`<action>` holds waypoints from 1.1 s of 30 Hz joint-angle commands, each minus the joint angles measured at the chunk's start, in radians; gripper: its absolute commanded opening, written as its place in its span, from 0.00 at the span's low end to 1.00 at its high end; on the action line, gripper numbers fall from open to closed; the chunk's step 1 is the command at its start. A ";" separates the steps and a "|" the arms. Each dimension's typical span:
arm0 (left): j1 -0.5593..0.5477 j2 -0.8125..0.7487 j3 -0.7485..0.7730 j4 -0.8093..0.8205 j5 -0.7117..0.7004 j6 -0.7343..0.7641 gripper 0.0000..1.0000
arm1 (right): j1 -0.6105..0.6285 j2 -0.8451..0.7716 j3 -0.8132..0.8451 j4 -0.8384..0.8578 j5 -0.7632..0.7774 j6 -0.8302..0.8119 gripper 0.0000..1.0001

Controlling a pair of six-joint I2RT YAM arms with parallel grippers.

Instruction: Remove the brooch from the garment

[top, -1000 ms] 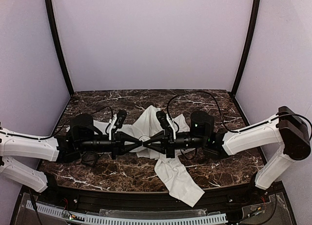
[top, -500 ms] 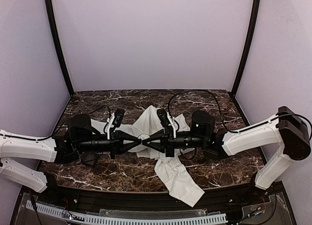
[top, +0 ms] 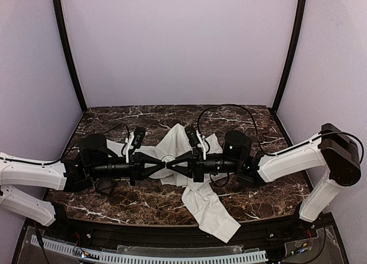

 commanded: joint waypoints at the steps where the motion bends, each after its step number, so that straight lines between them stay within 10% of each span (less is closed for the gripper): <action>1: -0.004 -0.049 -0.028 -0.027 0.037 0.013 0.01 | -0.110 0.014 -0.041 0.020 0.144 0.065 0.00; 19: -0.003 -0.051 -0.030 -0.035 -0.009 0.011 0.01 | -0.128 0.028 -0.054 0.057 0.080 0.049 0.00; 33: -0.004 -0.003 0.002 -0.057 -0.073 0.010 0.01 | -0.112 -0.045 -0.082 0.016 -0.034 -0.075 0.20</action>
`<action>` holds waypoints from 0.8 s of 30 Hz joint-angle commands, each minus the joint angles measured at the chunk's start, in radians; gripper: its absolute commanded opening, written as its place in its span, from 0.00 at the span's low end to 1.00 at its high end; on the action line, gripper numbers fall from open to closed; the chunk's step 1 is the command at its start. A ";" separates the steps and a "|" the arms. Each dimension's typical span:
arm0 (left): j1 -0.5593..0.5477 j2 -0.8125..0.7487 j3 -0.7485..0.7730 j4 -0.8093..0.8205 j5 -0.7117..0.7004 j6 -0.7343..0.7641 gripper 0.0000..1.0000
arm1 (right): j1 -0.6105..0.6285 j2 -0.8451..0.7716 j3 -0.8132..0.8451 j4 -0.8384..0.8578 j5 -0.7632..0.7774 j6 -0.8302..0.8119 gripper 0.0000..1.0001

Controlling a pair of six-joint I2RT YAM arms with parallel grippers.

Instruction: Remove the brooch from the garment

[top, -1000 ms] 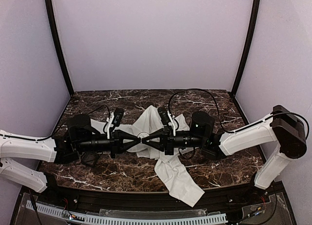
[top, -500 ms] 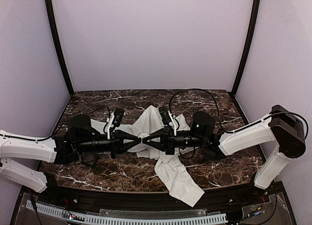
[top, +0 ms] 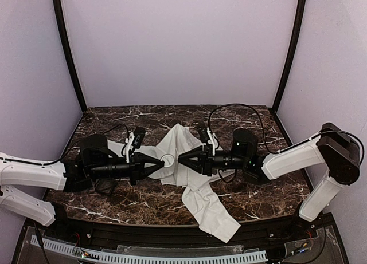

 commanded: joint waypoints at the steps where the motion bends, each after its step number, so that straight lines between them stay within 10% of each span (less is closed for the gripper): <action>1: 0.000 0.001 0.005 -0.030 -0.010 0.010 0.01 | -0.012 -0.056 -0.024 -0.036 0.003 -0.073 0.23; 17: 0.070 -0.091 -0.064 -0.269 -0.401 -0.060 0.01 | 0.009 -0.189 -0.067 -0.326 0.537 -0.193 0.81; 24: 0.130 -0.238 -0.131 -0.562 -0.682 -0.202 0.01 | 0.047 -0.095 -0.013 -0.394 0.700 -0.229 0.86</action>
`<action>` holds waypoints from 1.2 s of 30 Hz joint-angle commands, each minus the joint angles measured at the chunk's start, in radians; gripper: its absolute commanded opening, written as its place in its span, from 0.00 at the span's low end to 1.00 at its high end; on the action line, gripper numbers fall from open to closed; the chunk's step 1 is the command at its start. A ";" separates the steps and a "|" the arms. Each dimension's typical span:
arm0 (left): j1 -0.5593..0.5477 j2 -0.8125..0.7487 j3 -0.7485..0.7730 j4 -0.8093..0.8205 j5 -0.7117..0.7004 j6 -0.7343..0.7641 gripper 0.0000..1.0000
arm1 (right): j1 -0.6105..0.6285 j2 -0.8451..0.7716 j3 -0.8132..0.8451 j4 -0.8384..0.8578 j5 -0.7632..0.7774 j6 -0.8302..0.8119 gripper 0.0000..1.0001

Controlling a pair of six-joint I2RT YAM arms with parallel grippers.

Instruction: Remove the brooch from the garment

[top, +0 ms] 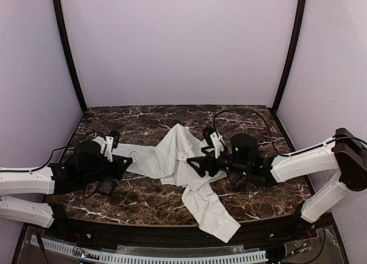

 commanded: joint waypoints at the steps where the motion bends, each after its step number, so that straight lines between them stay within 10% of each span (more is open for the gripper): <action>1: 0.019 -0.087 -0.040 -0.279 -0.236 -0.108 0.01 | 0.022 0.051 0.038 -0.044 0.114 -0.033 0.85; 7: 0.029 -0.146 -0.028 -0.495 -0.336 -0.233 0.01 | 0.032 0.119 0.078 -0.031 0.119 -0.038 0.65; 18: 0.033 0.022 0.048 -0.701 -0.451 -0.369 0.01 | 0.003 0.147 0.118 -0.047 0.199 -0.025 0.00; 36: 0.030 0.038 0.104 -0.845 -0.412 -0.366 0.02 | -0.069 0.157 0.123 -0.040 0.197 -0.012 0.00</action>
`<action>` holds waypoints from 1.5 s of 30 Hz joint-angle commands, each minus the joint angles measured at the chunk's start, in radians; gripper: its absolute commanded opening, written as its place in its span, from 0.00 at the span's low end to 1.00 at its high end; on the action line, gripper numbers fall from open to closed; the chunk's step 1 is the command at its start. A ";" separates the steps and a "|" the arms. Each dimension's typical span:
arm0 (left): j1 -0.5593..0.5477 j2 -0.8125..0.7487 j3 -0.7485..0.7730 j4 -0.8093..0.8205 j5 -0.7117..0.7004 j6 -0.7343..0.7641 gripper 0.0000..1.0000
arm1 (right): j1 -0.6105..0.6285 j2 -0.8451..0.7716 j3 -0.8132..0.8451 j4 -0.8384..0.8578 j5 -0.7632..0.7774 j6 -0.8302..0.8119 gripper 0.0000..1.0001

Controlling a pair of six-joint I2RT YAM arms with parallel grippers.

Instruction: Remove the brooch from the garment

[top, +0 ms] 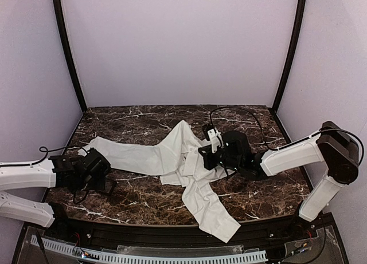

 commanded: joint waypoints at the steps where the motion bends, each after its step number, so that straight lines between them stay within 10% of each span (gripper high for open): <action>1: 0.003 0.008 0.014 -0.041 0.019 0.000 0.03 | -0.012 0.011 0.027 0.019 0.013 0.010 0.00; 35: -0.020 0.137 0.050 -0.039 0.071 0.040 0.23 | -0.016 0.015 0.033 0.005 0.023 0.009 0.00; 45: -0.050 0.026 0.018 0.005 0.143 0.066 0.74 | -0.016 0.005 0.033 -0.004 0.021 0.010 0.00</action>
